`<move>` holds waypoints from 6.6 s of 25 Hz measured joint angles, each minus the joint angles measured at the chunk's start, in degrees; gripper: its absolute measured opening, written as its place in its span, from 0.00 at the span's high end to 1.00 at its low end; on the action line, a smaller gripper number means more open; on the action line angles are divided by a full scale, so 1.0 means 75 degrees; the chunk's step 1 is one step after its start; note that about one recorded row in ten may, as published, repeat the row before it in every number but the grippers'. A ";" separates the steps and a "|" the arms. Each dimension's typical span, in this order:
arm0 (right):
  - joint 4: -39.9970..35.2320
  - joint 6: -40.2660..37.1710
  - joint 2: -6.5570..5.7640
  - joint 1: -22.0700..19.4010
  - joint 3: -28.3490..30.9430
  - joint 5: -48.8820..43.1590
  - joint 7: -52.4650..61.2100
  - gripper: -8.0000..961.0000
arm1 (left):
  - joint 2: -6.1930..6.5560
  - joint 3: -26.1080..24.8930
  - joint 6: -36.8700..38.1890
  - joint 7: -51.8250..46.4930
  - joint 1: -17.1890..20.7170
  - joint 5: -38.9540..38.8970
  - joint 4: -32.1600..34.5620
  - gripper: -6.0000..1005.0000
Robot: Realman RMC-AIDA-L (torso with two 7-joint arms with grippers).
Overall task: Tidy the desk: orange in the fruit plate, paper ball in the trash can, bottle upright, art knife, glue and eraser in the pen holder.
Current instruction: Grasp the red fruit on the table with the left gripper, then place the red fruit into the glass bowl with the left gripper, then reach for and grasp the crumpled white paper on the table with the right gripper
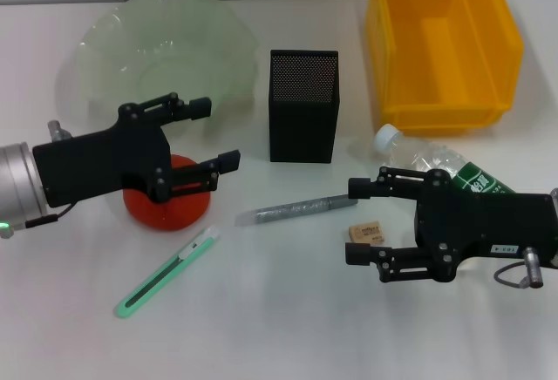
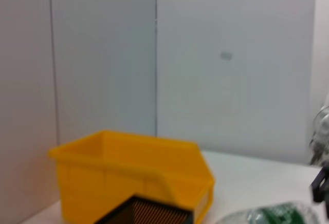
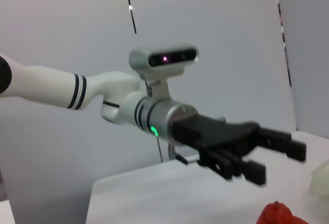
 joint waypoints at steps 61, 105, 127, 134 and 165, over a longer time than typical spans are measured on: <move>0.0905 0.0077 -0.0015 0.0065 -0.0064 0.0723 -0.0496 0.17 | 0.0001 -0.1655 -0.0754 0.2503 -0.0411 -0.0478 -0.3187 0.76; 0.1380 0.0112 -0.0012 0.0032 0.0000 0.0729 -0.0590 0.17 | -0.0061 -0.1563 -0.3077 0.3658 -0.2083 -0.2986 -0.3701 0.81; 0.1409 0.0139 -0.0013 0.0011 -0.0001 0.0729 -0.0588 0.17 | 0.0005 -0.0781 0.0091 0.2563 -0.1699 -0.2903 -0.3266 0.54; 0.1426 0.0116 -0.0025 -0.0071 0.0011 0.0730 -0.0579 0.17 | 0.0068 0.0908 0.2075 0.1398 -0.0735 -0.2027 -0.1366 0.54; -0.4176 -0.1490 -0.0176 -0.0653 0.1018 0.0263 0.5100 0.17 | 0.0017 0.0720 0.1302 0.1489 -0.0607 -0.1313 -0.2179 0.54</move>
